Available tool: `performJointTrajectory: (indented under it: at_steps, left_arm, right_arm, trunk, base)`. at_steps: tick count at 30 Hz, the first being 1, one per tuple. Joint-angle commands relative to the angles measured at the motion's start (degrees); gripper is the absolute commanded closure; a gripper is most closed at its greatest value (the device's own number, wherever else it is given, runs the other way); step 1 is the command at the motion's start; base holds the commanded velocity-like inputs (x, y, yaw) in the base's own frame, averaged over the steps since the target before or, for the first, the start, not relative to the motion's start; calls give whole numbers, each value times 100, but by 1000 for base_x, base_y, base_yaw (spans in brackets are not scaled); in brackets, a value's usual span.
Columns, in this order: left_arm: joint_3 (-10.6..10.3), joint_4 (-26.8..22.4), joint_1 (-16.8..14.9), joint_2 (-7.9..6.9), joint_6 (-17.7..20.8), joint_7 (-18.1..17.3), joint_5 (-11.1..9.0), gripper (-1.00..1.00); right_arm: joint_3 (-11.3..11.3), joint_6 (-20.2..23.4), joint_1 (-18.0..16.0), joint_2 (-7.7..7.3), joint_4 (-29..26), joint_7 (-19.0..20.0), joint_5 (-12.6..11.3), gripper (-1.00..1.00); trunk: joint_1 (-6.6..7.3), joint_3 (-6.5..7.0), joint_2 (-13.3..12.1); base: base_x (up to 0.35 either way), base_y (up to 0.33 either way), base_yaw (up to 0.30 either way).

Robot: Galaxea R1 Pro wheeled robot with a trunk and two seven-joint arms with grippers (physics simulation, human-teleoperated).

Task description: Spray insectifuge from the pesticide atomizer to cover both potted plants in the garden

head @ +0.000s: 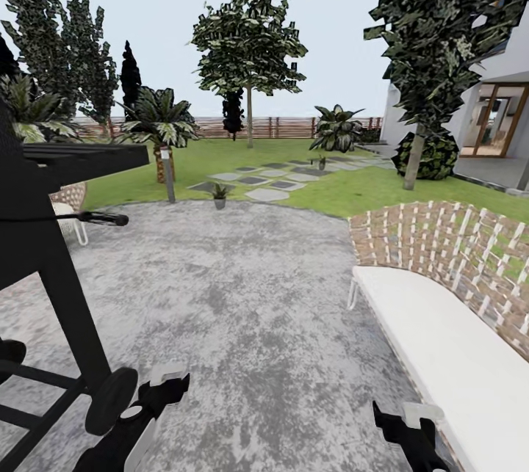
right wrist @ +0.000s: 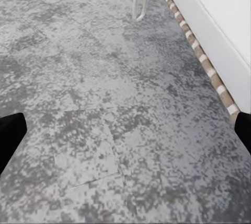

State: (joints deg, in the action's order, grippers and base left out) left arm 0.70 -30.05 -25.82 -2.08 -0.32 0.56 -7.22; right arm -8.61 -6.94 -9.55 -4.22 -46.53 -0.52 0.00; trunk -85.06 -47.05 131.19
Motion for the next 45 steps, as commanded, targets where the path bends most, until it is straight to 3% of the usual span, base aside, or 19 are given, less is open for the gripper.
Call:
performJointTrajectory:
  at_steps: [1,45]
  left_arm:
    - [-8,-1,-2,-2,-3,4,-60,-100]
    - [-17,-1,-2,6,-3,4,-60,-100]
  right_arm:
    - [0,-17,-3,0,3,-6,0,-100]
    - [1,-18,-3,0,-6,-9,-26,-100]
  trunk:
    - [-2,-6,2]
    - [-2,-6,2]
  base:
    - [332,0,0]
    - [332,-15,17]
